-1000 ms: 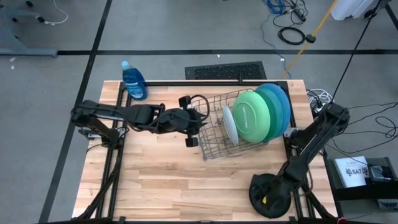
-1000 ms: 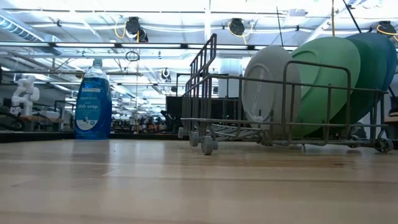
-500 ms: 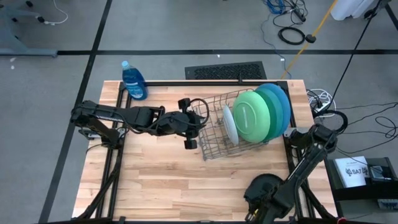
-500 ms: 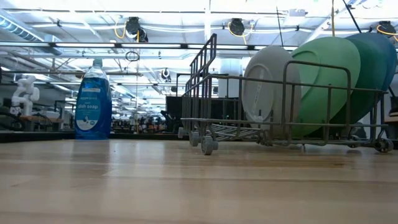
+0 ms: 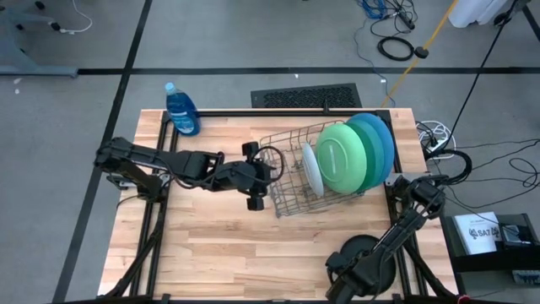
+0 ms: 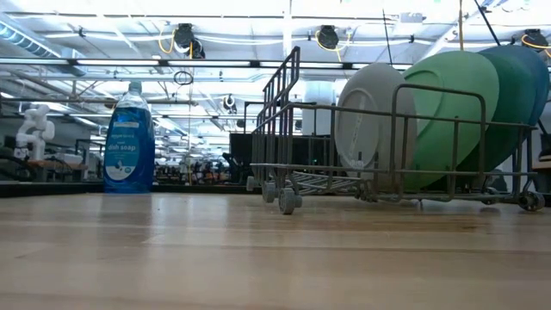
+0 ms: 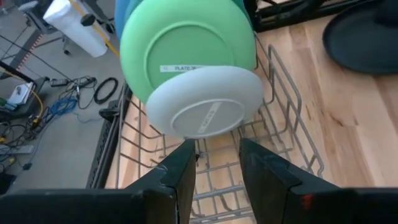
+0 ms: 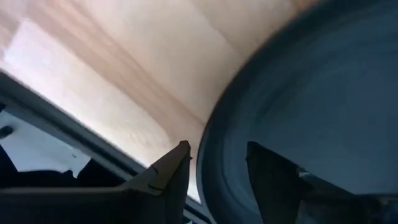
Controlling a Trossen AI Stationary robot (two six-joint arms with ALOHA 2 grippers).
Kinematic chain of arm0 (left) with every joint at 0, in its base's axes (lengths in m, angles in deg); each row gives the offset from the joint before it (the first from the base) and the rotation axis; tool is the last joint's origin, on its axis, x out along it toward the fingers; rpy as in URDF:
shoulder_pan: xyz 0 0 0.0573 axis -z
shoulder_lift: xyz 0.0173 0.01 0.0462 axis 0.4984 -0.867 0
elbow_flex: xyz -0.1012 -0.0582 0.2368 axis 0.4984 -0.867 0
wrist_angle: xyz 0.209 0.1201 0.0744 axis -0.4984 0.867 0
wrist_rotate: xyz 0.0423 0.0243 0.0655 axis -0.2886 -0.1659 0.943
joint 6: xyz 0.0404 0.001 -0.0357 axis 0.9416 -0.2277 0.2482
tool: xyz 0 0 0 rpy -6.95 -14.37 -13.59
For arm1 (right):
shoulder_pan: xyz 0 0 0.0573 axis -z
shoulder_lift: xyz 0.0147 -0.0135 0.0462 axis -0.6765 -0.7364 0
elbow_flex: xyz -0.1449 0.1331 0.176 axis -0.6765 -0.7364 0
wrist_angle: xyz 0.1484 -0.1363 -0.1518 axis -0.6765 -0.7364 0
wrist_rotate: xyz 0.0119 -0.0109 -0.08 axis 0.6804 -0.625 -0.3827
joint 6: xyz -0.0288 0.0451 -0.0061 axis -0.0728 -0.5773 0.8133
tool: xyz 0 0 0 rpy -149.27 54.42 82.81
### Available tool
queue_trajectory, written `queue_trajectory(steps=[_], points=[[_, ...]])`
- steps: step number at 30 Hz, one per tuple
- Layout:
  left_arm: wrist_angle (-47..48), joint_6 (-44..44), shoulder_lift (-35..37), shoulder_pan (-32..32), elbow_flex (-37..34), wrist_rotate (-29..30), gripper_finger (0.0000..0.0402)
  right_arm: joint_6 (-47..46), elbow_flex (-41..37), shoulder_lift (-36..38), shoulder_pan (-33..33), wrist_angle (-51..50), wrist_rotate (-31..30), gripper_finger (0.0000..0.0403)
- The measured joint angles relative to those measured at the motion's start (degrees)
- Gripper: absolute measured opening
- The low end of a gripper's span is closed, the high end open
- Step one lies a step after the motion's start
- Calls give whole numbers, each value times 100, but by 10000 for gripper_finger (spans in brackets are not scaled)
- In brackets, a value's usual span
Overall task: Sort dishes
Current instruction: Put the black plate into the dish rack
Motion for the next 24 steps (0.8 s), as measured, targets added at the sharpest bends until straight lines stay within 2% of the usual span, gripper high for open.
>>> queue_trajectory(steps=[4,8,12,16,24], points=[[33,123,192,46,0,-1,127,213,0,-6,110,0,-13,117],[191,133,523,70,0,32,127,386,-5,-20,182,14,-1,66],[361,126,894,104,-96,167,127,402,-37,-177,199,80,203,25],[291,114,1298,180,-491,379,127,494,-26,-277,208,59,382,10],[-346,-175,2130,186,-1674,542,127,548,9,-67,197,-63,249,2]])
